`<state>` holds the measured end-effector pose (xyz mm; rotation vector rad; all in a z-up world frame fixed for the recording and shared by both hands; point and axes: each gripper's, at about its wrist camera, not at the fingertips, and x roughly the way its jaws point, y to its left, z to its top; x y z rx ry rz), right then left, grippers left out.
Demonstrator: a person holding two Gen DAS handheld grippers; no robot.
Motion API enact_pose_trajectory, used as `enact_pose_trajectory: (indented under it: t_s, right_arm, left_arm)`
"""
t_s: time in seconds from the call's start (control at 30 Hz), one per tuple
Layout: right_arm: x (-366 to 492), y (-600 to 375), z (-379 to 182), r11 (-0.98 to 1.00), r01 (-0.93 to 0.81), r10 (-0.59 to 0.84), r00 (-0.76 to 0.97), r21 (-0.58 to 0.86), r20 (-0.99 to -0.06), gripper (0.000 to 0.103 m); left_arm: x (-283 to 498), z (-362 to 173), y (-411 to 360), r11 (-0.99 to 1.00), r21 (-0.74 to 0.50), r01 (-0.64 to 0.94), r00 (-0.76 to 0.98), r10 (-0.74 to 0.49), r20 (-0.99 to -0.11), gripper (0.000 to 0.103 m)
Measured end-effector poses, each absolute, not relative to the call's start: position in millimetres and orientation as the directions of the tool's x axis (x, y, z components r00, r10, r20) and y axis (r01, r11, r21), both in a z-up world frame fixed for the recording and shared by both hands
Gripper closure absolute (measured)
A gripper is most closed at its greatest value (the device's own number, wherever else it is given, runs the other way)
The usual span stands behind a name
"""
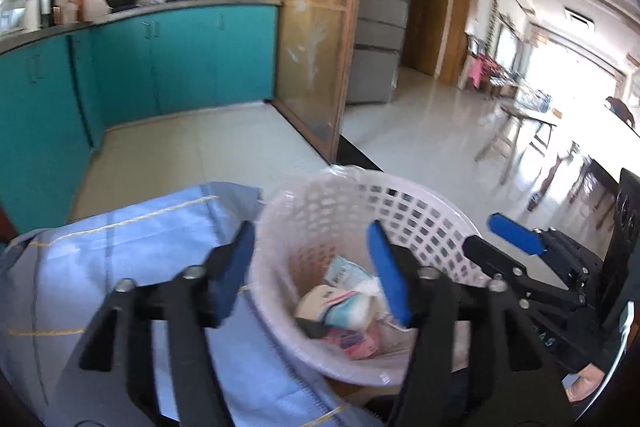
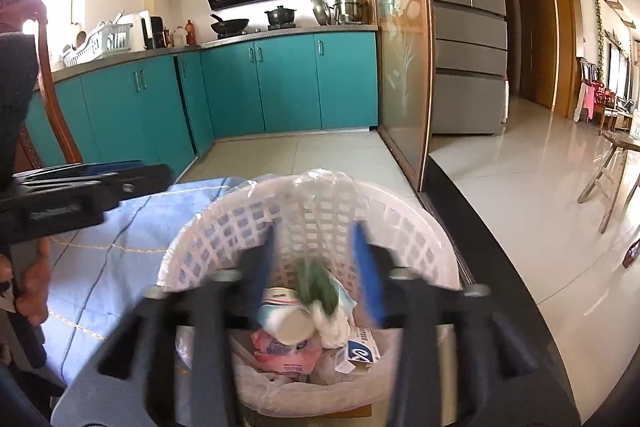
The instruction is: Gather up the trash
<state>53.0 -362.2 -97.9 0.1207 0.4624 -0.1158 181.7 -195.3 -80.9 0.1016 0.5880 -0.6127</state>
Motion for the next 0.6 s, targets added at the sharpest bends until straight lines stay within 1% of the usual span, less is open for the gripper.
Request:
enact_pose_trajectory:
  t_s: [0.07,0.1,0.13,0.17,0.2,0.23,0.27,0.3,0.33,0.37,0.43,0.53,0.6]
  right_arm:
    - [47.2,-355.8,-93.1,0.987,0.13,-0.077,0.894,0.092,-0.442,0.043]
    - [44.1,-351.2,-90.3,0.987,0.132,-0.08,0.895,0.088,-0.439,0.041]
    - [39.2,-343.8,-86.2,0.988,0.129,-0.08,0.897,0.084,-0.434,0.035]
    - [33.7,-334.9,-82.4,0.989,0.124,-0.078,0.899,0.078,-0.431,0.029]
    - [29.6,-326.9,-79.5,0.99,0.123,-0.081,0.9,0.071,-0.429,0.026]
    - [20.6,-311.1,-75.6,0.991,0.122,-0.092,0.903,0.046,-0.419,0.019]
    - [15.1,-301.9,-73.3,0.992,0.122,-0.1,0.905,0.028,-0.413,0.013]
    - [6.6,-290.8,-71.7,0.992,0.124,-0.111,0.907,0.006,-0.407,0.011]
    - [-1.3,-279.5,-69.3,0.991,0.13,-0.125,0.906,-0.017,-0.405,0.005]
    - [-10.1,-267.3,-67.2,0.989,0.139,-0.143,0.906,-0.04,-0.398,0.003]
    - [-26.4,-248.5,-62.8,0.987,0.151,-0.159,0.909,-0.052,-0.386,0.003]
    - [-45.9,-233.3,-56.7,0.988,0.152,-0.145,0.914,-0.012,-0.38,0.003]
    - [-56.8,-224.6,-51.4,0.988,0.156,-0.148,0.917,-0.01,-0.37,0.003]
  left_arm:
    - [171.4,-76.0,-175.0,0.843,-0.063,0.534,0.699,-0.482,-0.529,0.032]
    - [164.5,-73.9,-164.0,0.86,-0.046,0.508,0.724,-0.455,-0.519,0.024]
    - [158.0,-71.8,-153.4,0.875,-0.03,0.482,0.747,-0.429,-0.508,0.019]
    - [149.0,-69.5,-140.3,0.894,-0.011,0.448,0.774,-0.394,-0.495,0.017]
    - [142.8,-67.8,-129.5,0.907,0.0,0.421,0.793,-0.368,-0.486,0.012]
    - [136.6,-66.4,-119.1,0.92,0.009,0.391,0.809,-0.339,-0.48,0.008]
    - [126.8,-64.7,-105.4,0.936,0.019,0.351,0.827,-0.301,-0.476,0.006]
    - [119.7,-63.8,-95.6,0.946,0.025,0.324,0.837,-0.274,-0.473,0.004]
    - [111.7,-62.3,-84.9,0.956,0.032,0.292,0.848,-0.244,-0.47,0.003]
    - [104.4,-60.3,-74.1,0.964,0.035,0.262,0.855,-0.216,-0.471,0.003]
    - [88.3,-55.8,-56.4,0.971,0.029,0.237,0.863,-0.197,-0.465,0.003]
    - [57.8,-50.7,-39.6,0.967,0.045,0.25,0.865,-0.202,-0.46,0.003]
    - [36.4,-46.5,-29.7,0.964,0.067,0.259,0.873,-0.204,-0.442,0.003]
